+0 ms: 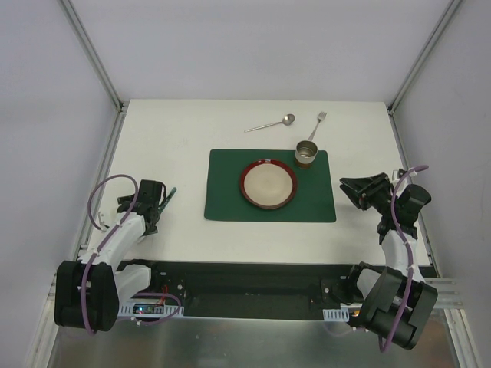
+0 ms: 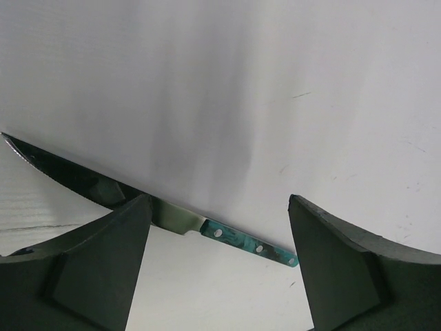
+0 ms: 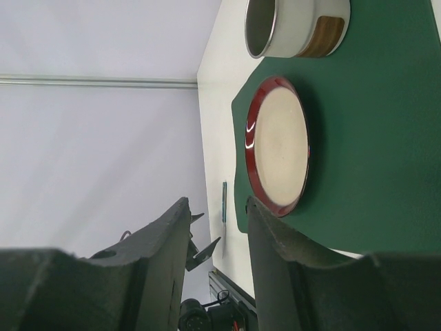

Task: Set the dinner table for one person
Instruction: Pick up the knife at the center of the board.

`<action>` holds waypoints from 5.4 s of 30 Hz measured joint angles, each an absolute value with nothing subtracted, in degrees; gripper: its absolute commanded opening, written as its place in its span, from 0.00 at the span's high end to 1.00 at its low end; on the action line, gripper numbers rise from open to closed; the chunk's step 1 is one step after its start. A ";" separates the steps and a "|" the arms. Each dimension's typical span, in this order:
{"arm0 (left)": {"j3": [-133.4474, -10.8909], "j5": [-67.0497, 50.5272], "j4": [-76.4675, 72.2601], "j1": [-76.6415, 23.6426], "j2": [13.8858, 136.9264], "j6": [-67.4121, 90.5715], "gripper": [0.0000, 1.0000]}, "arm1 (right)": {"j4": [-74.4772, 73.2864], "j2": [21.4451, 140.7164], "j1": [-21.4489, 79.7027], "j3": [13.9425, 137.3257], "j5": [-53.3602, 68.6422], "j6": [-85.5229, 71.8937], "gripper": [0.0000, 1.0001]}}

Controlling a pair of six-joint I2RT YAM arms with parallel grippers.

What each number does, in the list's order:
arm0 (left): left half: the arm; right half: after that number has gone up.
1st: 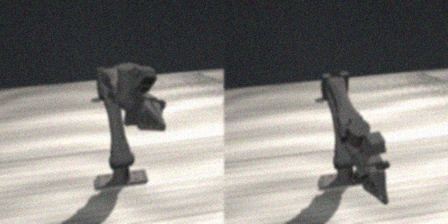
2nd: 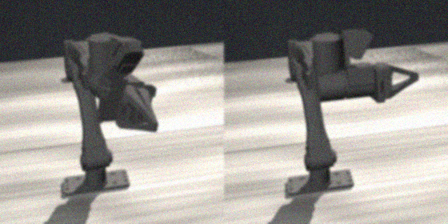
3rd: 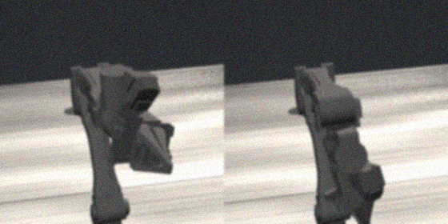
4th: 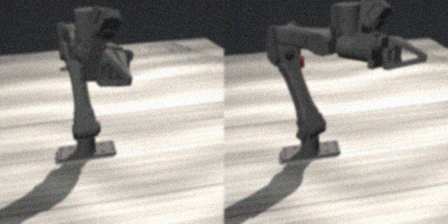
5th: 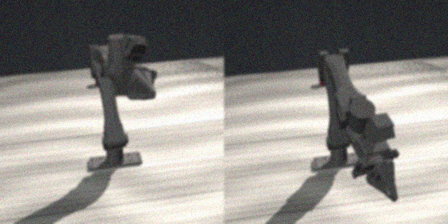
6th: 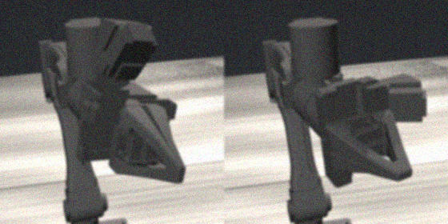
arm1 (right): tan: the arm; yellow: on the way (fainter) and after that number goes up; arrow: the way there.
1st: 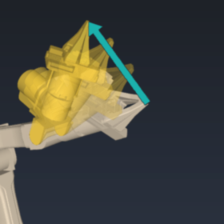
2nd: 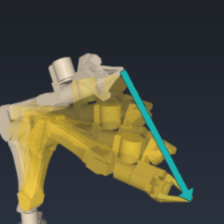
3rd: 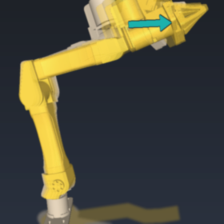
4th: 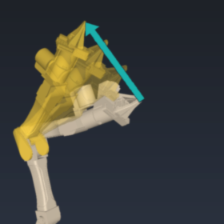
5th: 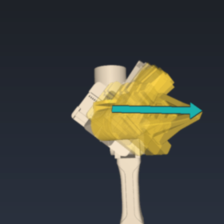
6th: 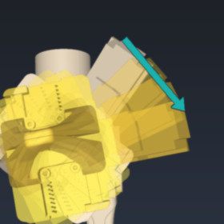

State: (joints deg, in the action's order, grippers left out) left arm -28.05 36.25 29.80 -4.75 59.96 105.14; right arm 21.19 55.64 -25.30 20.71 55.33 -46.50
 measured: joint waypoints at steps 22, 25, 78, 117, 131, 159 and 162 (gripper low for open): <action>-30.26 33.32 15.09 -0.45 71.29 100.33 0.20 | 16.27 49.84 -25.43 20.95 55.13 -45.39 0.59; -31.73 31.55 11.64 1.61 74.04 97.76 0.21 | 14.15 49.36 -25.76 21.37 54.96 -44.10 0.59; -52.80 6.37 31.62 4.19 82.37 38.92 0.37 | 11.40 46.41 -25.12 22.31 54.30 -44.03 0.59; -53.45 14.26 36.95 -4.51 92.07 33.50 0.34 | 13.30 48.51 -24.12 23.57 54.83 -44.51 0.61; -55.68 11.03 36.38 -2.87 94.65 33.39 0.44 | 14.35 49.93 -24.05 23.57 55.27 -44.77 0.61; -64.03 7.01 35.73 -1.02 102.10 32.34 0.78 | 14.35 50.33 -24.51 23.57 55.42 -44.80 0.62; -64.05 6.90 35.62 -1.02 102.15 32.34 0.86 | 14.35 50.33 -24.56 23.57 55.42 -44.80 0.62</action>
State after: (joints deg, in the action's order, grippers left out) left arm -64.05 6.90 35.62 -1.02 102.15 32.34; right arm 14.35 50.33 -24.56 23.57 55.42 -44.80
